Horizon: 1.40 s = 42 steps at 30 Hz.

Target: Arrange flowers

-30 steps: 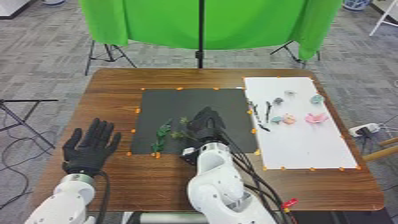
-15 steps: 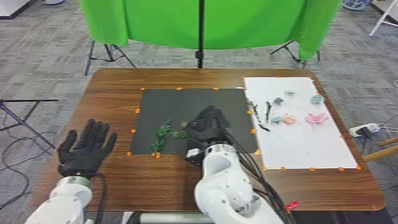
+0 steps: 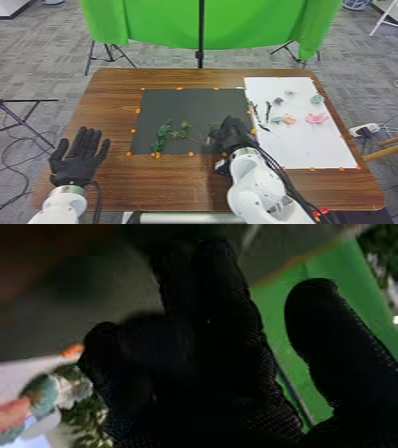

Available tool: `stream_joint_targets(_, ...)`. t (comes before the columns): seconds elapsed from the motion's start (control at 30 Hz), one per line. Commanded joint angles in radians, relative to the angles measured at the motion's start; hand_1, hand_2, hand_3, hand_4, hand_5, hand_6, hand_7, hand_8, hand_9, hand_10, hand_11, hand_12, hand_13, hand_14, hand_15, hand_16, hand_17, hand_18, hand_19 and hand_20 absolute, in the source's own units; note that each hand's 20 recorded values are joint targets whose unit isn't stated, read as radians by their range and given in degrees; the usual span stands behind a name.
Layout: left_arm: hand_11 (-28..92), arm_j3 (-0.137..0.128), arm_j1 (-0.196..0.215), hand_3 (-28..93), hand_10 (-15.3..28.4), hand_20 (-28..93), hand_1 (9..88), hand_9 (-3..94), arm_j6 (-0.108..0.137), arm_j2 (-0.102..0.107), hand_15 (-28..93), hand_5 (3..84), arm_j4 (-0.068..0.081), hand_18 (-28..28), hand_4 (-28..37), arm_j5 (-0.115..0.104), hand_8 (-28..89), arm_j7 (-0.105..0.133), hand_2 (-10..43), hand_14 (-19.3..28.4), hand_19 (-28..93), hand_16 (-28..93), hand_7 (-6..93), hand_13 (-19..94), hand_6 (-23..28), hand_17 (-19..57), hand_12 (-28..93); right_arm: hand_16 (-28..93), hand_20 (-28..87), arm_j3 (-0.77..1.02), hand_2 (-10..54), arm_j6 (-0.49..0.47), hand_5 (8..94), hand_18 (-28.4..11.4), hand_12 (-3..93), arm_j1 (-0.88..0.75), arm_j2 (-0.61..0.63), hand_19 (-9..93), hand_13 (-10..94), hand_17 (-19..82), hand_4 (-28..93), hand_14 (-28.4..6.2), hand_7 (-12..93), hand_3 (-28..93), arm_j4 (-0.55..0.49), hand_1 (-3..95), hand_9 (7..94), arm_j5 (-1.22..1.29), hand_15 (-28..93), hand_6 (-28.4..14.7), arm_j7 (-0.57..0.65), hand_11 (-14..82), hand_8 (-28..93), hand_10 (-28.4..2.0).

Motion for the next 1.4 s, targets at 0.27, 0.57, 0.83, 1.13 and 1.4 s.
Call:
stream_joint_targets(0.27, 26, 0.019, -0.005, 83, 16.2, 19, 28.4, 42.3, 0.02, -0.012, 47, 51.1, 0.01, 14.4, -28.3, -0.011, -9, -0.013, 14.9, 16.7, 43, -8, 12.2, 31, 11.0, -7.3, 12, 31, 58, -0.095, 5.2, -0.143, 80.5, -25.1, 25.0, -0.025, -0.016, 93, 74, 52, -18, -15.7, 11, 79, -0.008, 29.0, 78.5, 0.048, 76, -7.6, -0.024, 34.6, -11, -21.7)
stream_joint_targets(0.57, 26, 0.012, 0.002, 83, 16.3, 19, 28.4, 42.2, 0.021, -0.015, 47, 51.1, 0.009, 14.4, -28.3, -0.01, -9, -0.01, 15.0, 16.7, 42, -9, 12.3, 30, 11.0, -7.4, 12, 31, 57, -0.088, 5.6, -0.144, 80.5, -25.3, 24.2, -0.02, -0.016, 93, 73, 51, -18, -15.9, 11, 79, -0.01, 28.9, 78.5, 0.062, 75, -7.6, -0.016, 33.5, -11, -21.8)
stream_joint_targets(0.83, 26, 0.004, 0.011, 83, 16.2, 19, 28.3, 42.2, 0.01, -0.02, 47, 51.2, 0.007, 14.4, -28.3, -0.013, -9, -0.009, 15.0, 16.7, 42, -9, 12.4, 30, 11.0, -7.4, 12, 31, 57, 0.061, 3.2, 0.023, 81.5, -25.3, 25.0, 0.031, 0.048, 93, 73, 51, -17, -15.8, 22, 80, -0.089, 29.0, 78.1, 0.073, 75, -6.8, 0.038, 35.9, -8, -21.6)
stream_joint_targets(1.13, 26, 0.014, 0.016, 83, 16.2, 19, 28.4, 42.2, 0.0, -0.024, 47, 51.1, -0.001, 14.4, -28.3, -0.002, -9, -0.023, 15.0, 16.7, 42, -9, 12.4, 30, 10.9, -7.4, 12, 31, 58, 0.195, -7.6, 0.133, 70.7, -25.3, 27.9, 0.083, 0.155, 93, 73, 52, -18, -15.1, 16, 79, -0.005, 31.3, 74.7, -0.054, 77, -8.3, 0.091, 43.5, -10, -21.1)
stream_joint_targets(1.4, 26, 0.016, 0.006, 83, 16.2, 19, 28.5, 42.2, 0.003, -0.024, 47, 51.3, 0.002, 14.4, -28.3, 0.008, -9, -0.028, 15.2, 16.6, 42, -9, 12.5, 31, 11.0, -7.5, 12, 31, 59, 0.161, -9.5, 0.08, 66.4, -25.1, 27.3, 0.128, 0.196, 93, 72, 51, -27, -14.9, 12, 75, 0.138, 32.7, 71.7, -0.1, 78, -9.9, 0.05, 45.9, -10, -21.0)
